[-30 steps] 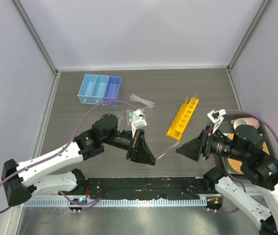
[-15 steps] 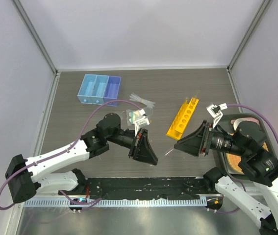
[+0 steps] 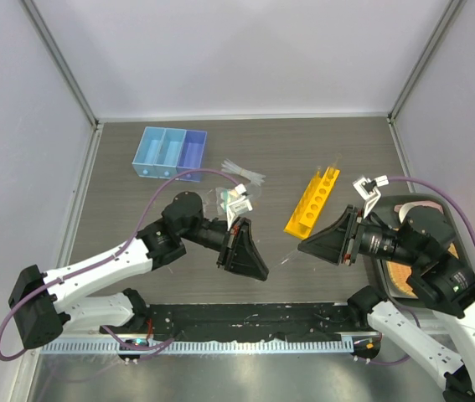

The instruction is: Organize the chemistry lab equipment

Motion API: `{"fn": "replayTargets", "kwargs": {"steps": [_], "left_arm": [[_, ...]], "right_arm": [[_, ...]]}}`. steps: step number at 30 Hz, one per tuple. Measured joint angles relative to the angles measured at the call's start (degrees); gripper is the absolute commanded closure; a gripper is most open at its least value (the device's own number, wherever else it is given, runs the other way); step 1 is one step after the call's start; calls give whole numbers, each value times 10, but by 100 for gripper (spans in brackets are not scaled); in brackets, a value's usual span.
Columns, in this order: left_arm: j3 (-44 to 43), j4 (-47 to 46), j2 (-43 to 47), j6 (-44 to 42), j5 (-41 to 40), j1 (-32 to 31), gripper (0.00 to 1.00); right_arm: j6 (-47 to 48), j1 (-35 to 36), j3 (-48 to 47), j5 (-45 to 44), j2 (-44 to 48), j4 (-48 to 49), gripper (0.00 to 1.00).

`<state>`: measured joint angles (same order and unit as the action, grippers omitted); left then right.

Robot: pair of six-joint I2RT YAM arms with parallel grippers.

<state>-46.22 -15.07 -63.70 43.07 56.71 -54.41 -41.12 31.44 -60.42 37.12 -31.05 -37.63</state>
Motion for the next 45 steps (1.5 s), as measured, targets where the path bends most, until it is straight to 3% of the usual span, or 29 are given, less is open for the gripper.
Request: {"fn": "replayTargets", "kwargs": {"steps": [4,6,9,12,13,14,20,26,31,37,45], "left_arm": [[1,-7,0,0,6,2,81],[1,-9,0,1,9,2,80],[1,-7,0,3,10,5,70],[1,0,0,2,2,10,33],[-1,9,0,2,-6,14,7],[-3,21,0,2,-17,19,0],[-89,218,5,-30,-144,40,0],[-237,483,47,-69,-431,42,0],[-260,617,103,-75,-591,43,0],[-240,688,138,-75,-666,43,0],[-216,703,141,-77,-681,43,0]], "right_arm": [[-2,0,2,-2,0,4,78],[-1,0,3,-4,-1,4,80],[0,0,4,-8,-2,5,81],[4,0,4,-13,-7,3,81],[7,0,3,-14,-10,-1,82],[11,0,0,-17,-14,-5,82],[66,0,-54,-81,-80,-66,86],[122,0,-131,-203,-162,-121,87],[150,0,-186,-361,-224,-155,88],[170,-2,-228,-535,-296,-170,89],[175,-58,-239,-611,-374,-150,90]]}}
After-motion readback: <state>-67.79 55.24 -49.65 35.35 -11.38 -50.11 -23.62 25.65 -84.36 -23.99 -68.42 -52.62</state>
